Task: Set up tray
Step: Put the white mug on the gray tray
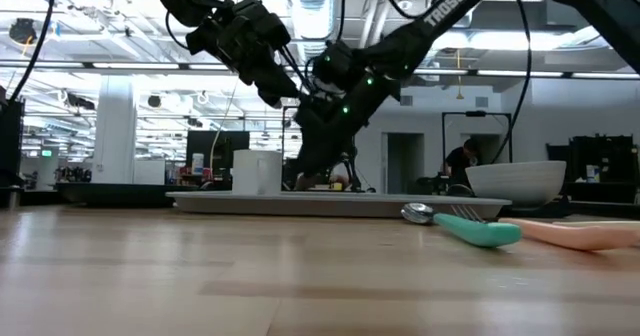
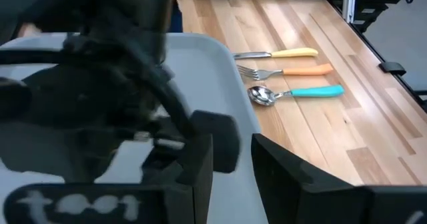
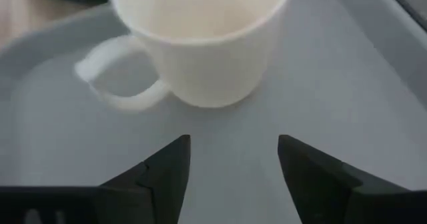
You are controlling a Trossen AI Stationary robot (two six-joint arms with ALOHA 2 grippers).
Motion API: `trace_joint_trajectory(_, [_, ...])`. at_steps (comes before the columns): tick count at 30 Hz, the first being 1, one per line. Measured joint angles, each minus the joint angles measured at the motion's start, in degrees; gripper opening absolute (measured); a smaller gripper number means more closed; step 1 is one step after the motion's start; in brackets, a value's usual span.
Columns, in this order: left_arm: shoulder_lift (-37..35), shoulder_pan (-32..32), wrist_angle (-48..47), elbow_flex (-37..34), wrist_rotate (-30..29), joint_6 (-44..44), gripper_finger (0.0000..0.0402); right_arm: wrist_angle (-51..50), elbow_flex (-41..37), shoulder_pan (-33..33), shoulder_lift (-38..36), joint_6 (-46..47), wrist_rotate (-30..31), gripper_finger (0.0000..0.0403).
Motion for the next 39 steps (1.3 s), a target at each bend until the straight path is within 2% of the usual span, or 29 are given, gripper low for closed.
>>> trace_joint_trajectory(9, [0.0,0.0,-1.9,0.0,-0.5,-0.5,0.0092,-4.5,0.4,0.7,-1.5,-0.4,1.0,0.0207])
trace_joint_trajectory(15, [0.0,-0.7,-2.8,-4.3,-1.2,-3.3,0.0092,-14.6,0.3,0.9,-4.8,-0.8,9.0,0.0210])
trace_joint_trajectory(18, [0.0,-1.4,0.0,-8.0,-5.8,-7.6,0.0092,-18.4,0.3,0.6,-6.1,-2.3,11.6,0.0209])
trace_joint_trajectory(22, [-1.1,-3.6,3.8,-11.7,-14.0,-13.0,0.0092,-21.0,0.3,0.2,-7.1,-4.6,12.3,0.0206])
trace_joint_trajectory(31, [-6.3,-10.2,2.0,-13.5,-30.3,-13.6,0.0091,-21.9,0.3,-1.1,-7.9,-6.5,12.3,0.0205])
trace_joint_trajectory(39, [-5.7,-10.4,-5.0,-13.5,-34.8,-13.8,0.0091,-22.1,0.3,-1.0,-7.9,-6.4,12.3,0.0203])
